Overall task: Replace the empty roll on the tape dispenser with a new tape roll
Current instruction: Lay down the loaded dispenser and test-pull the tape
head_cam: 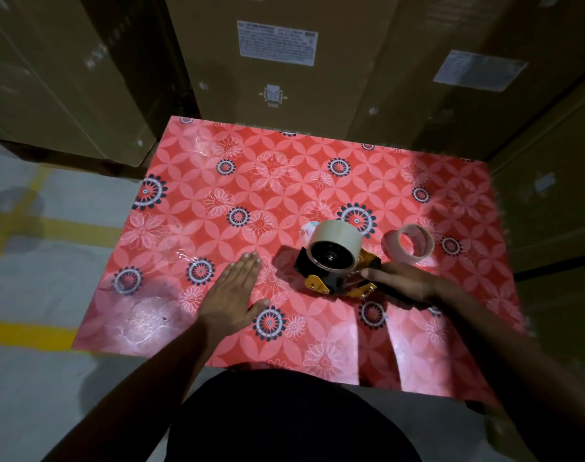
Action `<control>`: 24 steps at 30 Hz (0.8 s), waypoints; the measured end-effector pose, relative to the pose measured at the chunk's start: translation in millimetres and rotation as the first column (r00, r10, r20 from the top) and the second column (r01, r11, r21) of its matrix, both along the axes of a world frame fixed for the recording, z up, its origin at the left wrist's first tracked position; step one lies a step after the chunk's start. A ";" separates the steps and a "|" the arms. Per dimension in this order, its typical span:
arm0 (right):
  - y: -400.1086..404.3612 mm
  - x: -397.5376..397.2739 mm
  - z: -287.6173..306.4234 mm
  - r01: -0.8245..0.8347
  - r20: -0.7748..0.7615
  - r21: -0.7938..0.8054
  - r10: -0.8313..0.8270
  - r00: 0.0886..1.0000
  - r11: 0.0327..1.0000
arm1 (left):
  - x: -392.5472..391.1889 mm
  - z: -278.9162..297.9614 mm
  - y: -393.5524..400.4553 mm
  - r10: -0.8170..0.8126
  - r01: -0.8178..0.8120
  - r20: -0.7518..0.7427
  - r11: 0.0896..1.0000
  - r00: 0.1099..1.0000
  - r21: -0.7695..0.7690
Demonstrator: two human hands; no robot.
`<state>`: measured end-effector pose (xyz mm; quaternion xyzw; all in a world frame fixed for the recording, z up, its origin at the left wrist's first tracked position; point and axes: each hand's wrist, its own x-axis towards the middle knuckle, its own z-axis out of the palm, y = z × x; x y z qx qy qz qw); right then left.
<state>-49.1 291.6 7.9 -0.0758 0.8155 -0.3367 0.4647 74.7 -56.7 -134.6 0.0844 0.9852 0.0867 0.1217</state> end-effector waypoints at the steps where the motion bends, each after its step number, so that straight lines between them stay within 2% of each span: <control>1: -4.5 -2.5 5.7 -0.035 -0.069 0.007 0.036 0.997 0.999 | -0.3 0.3 0.0 0.002 -0.002 0.000 1.000 1.000 0.000; 3: -18.1 -4.8 15.9 -0.128 -0.188 0.090 0.143 0.972 0.988 | -1.3 1.3 -0.7 0.004 -0.004 0.000 1.000 1.000 -0.008; 5: -26.7 -4.4 24.1 -0.267 -0.316 0.252 0.340 0.886 0.930 | -1.3 2.6 -0.5 -0.004 0.004 0.017 1.000 1.000 -0.020; 8: -33.0 -4.2 37.4 -0.371 -0.372 0.329 0.480 0.794 0.868 | -0.6 3.1 0.7 -0.009 0.009 0.022 1.000 1.000 -0.027; 11: -44.6 -2.5 37.8 -0.366 -0.401 0.468 0.562 0.724 0.804 | -0.4 3.2 0.1 -0.008 0.008 0.015 1.000 1.000 -0.020; 14: -59.8 5.7 25.2 -0.358 -0.445 0.643 0.711 0.545 0.677 | 0.4 5.1 0.1 -0.006 0.006 0.003 1.000 1.000 -0.006; 17: -72.1 8.6 29.8 -0.324 -0.438 0.703 0.744 0.505 0.634 | -0.3 6.0 -0.6 -0.004 0.004 -0.012 1.000 1.000 0.023; 19: -81.0 14.2 33.6 -0.293 -0.437 0.754 0.782 0.445 0.588 | -0.9 4.8 -0.1 -0.009 0.010 -0.009 1.000 1.000 0.018; 24: -96.4 37.8 18.8 -0.235 -0.524 0.757 0.781 0.340 0.610 | -1.3 3.0 -1.6 -0.016 0.016 -0.007 1.000 1.000 0.014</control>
